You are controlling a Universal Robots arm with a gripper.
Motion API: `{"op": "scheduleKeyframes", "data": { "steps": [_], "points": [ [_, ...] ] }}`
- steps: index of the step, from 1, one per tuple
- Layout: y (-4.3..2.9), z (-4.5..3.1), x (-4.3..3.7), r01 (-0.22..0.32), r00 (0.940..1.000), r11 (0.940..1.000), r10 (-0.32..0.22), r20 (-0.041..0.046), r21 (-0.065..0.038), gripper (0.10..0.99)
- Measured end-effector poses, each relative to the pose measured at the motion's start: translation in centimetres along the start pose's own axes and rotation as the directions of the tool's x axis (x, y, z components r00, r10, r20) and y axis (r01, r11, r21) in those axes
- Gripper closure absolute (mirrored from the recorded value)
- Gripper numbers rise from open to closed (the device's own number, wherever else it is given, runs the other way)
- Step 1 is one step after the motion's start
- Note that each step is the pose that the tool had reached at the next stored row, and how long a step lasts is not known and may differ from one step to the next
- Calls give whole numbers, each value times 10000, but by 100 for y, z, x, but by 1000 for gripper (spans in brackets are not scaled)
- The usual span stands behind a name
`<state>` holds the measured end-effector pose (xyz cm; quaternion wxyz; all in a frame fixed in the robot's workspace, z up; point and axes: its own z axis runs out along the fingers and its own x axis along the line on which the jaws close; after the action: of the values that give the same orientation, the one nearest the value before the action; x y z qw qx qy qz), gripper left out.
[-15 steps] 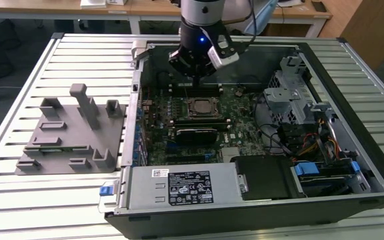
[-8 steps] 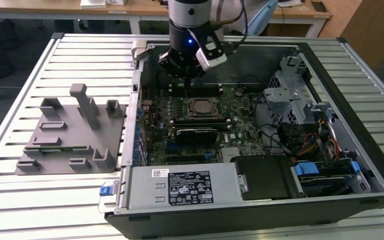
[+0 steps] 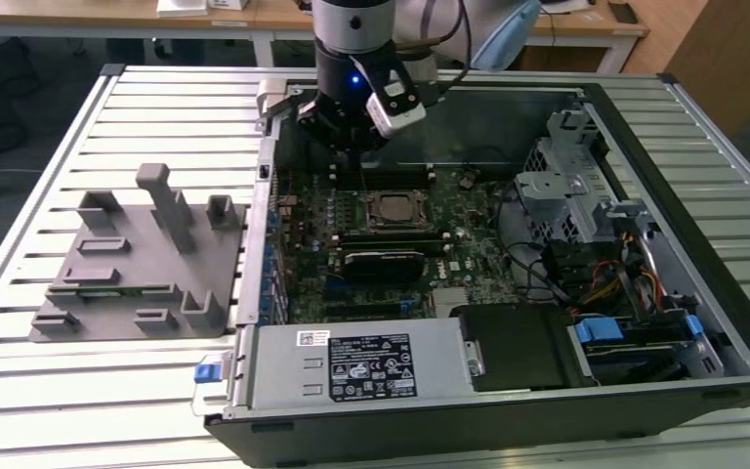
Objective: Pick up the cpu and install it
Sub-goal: 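Install the first cpu locking lever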
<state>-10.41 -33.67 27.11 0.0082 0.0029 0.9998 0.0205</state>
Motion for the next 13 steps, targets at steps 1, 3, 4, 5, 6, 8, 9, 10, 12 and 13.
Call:
{"op": "scheduleKeyframes", "data": {
  "steps": [1,3,4,5,6,8,9,10,12,13],
  "points": [
    [12,8,10,1,10000,10000,-1,0,0,980],
    [39,27,20,2,10000,10000,-2,0,0,980],
    [55,37,22,1,10000,10000,-1,1,-1,980],
    [73,48,25,0,10000,10000,0,0,0,980],
    [89,58,28,0,10000,10000,0,1,-1,980],
    [123,78,35,1,10000,10000,-1,0,0,980],
    [141,88,37,1,10000,10000,-1,0,0,980],
    [159,97,40,2,10000,10000,-2,0,0,980],
    [190,113,43,1,10000,10000,-1,2,-2,980],
    [197,116,43,0,10000,10000,0,1,-1,980]
  ]
}}
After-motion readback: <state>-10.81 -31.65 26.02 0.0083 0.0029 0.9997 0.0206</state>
